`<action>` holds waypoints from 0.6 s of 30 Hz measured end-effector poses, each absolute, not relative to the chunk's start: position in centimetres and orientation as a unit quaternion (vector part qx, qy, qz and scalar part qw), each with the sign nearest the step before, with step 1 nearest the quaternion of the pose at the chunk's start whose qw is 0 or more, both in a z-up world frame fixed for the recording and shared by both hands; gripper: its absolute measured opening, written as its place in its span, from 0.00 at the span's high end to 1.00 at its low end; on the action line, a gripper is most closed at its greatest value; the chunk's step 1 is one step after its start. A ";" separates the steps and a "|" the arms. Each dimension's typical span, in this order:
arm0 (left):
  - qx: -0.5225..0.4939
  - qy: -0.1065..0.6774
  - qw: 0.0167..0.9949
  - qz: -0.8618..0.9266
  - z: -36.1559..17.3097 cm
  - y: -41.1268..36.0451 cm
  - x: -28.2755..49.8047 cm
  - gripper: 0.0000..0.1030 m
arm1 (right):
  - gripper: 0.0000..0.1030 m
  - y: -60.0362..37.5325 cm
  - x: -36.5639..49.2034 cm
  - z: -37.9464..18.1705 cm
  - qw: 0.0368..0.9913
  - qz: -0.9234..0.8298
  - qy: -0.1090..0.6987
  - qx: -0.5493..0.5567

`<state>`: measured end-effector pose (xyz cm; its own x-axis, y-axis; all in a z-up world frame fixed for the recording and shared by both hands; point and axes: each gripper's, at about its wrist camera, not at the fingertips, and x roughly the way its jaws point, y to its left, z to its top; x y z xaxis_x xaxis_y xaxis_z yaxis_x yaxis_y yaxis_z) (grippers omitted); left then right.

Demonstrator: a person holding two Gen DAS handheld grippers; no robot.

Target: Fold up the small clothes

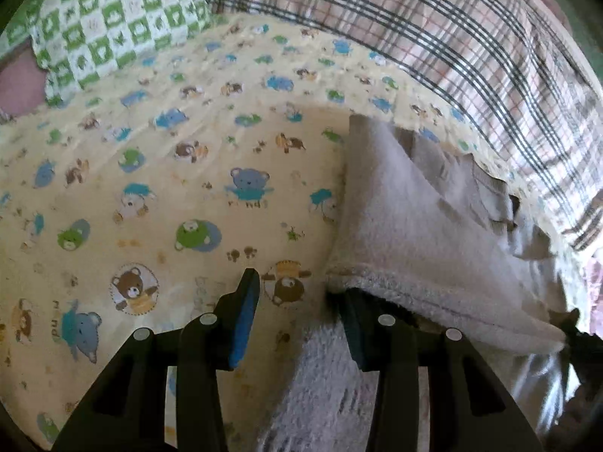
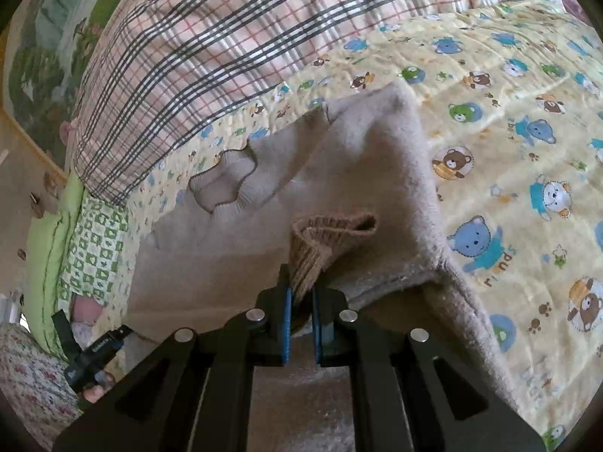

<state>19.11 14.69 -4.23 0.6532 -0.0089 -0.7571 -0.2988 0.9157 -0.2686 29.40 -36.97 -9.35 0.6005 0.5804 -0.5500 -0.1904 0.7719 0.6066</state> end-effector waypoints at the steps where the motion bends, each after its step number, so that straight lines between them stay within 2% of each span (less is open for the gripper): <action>1: -0.191 0.420 0.885 0.061 -4.3 14.8 19.1 0.58 | 0.91 -37.0 29.4 -9.2 0.859 0.228 0.384 0.251; 2: -0.194 0.423 0.884 0.039 -4.2 14.9 19.0 0.61 | 0.91 -37.0 29.3 -9.0 0.860 0.233 0.380 0.250; 9: -0.151 0.439 0.886 0.010 -3.7 14.8 18.8 0.59 | 0.91 -36.6 30.2 -4.7 0.876 0.273 0.314 0.245; 13: -0.154 0.446 0.882 0.019 -4.9 14.9 18.7 0.59 | 0.90 -37.2 30.3 -6.4 0.880 0.234 0.346 0.225; 15: -0.167 0.444 0.880 0.004 -4.8 15.0 18.6 0.58 | 0.86 -37.4 30.4 -8.1 0.874 0.216 0.378 0.215; 18: -0.219 0.435 0.871 -0.057 -3.7 16.0 18.6 0.48 | 0.84 -38.5 30.0 -9.7 0.859 0.207 0.408 0.231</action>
<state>18.64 16.01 -3.74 0.6142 -0.2904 -0.7338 -0.0912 0.8975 -0.4315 30.04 -38.47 -9.68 0.5822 0.5437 -0.6046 -0.1662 0.8074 0.5661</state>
